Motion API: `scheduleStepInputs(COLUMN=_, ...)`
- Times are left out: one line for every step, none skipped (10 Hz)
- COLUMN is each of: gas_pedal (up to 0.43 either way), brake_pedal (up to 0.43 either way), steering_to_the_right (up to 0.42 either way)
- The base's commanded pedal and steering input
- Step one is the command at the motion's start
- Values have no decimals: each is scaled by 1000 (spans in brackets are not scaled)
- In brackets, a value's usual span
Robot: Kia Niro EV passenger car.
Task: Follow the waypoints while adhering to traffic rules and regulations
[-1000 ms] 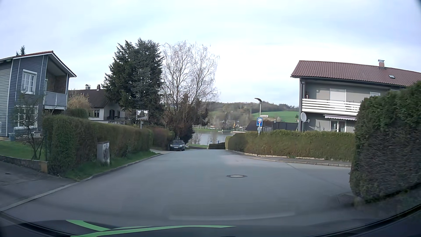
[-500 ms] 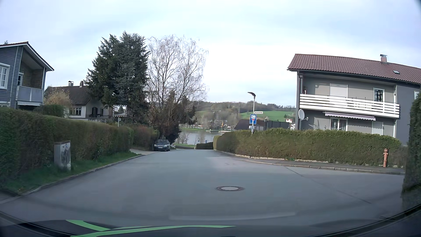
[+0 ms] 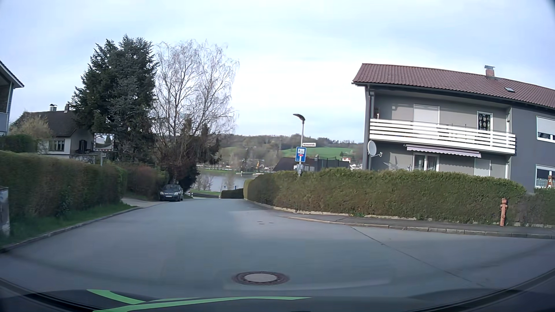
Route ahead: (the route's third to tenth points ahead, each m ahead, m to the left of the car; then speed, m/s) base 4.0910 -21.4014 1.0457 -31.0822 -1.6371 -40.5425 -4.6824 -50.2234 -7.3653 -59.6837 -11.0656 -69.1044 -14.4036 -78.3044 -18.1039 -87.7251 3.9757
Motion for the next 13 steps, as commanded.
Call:
scheduleStepInputs(gas_pedal=0, brake_pedal=201, steering_to_the_right=332)
scheduleStepInputs(gas_pedal=0, brake_pedal=189, steering_to_the_right=359)
scheduleStepInputs(gas_pedal=0, brake_pedal=183, steering_to_the_right=380)
scheduleStepInputs(gas_pedal=0, brake_pedal=183, steering_to_the_right=418)
scheduleStepInputs(gas_pedal=0, brake_pedal=165, steering_to_the_right=454)
scheduleStepInputs(gas_pedal=0, brake_pedal=146, steering_to_the_right=475)
scheduleStepInputs(gas_pedal=0, brake_pedal=116, steering_to_the_right=486)
scheduleStepInputs(gas_pedal=0, brake_pedal=116, steering_to_the_right=502)
scheduleStepInputs(gas_pedal=0, brake_pedal=110, steering_to_the_right=529)
scheduleStepInputs(gas_pedal=0, brake_pedal=104, steering_to_the_right=565)
scheduleStepInputs(gas_pedal=0, brake_pedal=79, steering_to_the_right=603)
scheduleStepInputs(gas_pedal=0, brake_pedal=0, steering_to_the_right=641)
scheduleStepInputs(gas_pedal=0, brake_pedal=0, steering_to_the_right=661)
